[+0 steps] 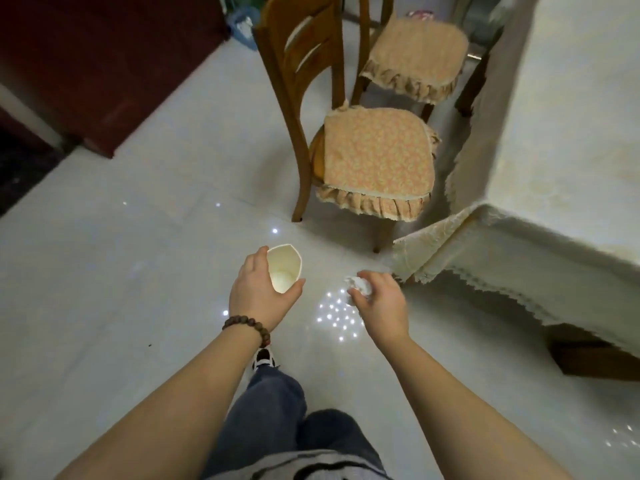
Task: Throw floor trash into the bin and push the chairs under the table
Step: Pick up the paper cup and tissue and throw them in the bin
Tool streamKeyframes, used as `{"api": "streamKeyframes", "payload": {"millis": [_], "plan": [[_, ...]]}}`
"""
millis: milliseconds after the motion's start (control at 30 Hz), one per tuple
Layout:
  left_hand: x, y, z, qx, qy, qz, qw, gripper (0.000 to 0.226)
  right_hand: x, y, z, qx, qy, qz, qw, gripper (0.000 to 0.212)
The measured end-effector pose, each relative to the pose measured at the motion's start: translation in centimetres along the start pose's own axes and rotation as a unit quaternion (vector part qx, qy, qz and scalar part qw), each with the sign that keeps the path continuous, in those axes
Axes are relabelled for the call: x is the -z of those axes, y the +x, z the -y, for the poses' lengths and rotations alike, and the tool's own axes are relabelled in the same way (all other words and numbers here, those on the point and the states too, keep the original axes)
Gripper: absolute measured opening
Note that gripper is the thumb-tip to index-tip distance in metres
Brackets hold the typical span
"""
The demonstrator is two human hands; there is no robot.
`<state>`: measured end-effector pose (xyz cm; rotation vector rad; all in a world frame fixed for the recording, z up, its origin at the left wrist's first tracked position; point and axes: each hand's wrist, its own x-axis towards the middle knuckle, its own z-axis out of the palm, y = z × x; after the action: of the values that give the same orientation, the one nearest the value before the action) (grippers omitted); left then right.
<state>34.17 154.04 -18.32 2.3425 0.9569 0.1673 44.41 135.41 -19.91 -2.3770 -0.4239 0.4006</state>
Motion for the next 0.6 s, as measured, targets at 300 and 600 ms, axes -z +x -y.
{"api": "streamKeyframes", "payload": {"millis": [300,600], "plan": [[7.8,6.3,7.7,0.081,-0.023,-0.068,0.994,0.085,-7.6,5.8,12.0,0.082,-0.011,0.042,0.996,0.03],[18.3,21.9,20.0,0.103,-0.04,-0.092,0.99,0.084,-20.4,18.4,28.8,0.094,0.002,0.045,0.995,0.025]]}}
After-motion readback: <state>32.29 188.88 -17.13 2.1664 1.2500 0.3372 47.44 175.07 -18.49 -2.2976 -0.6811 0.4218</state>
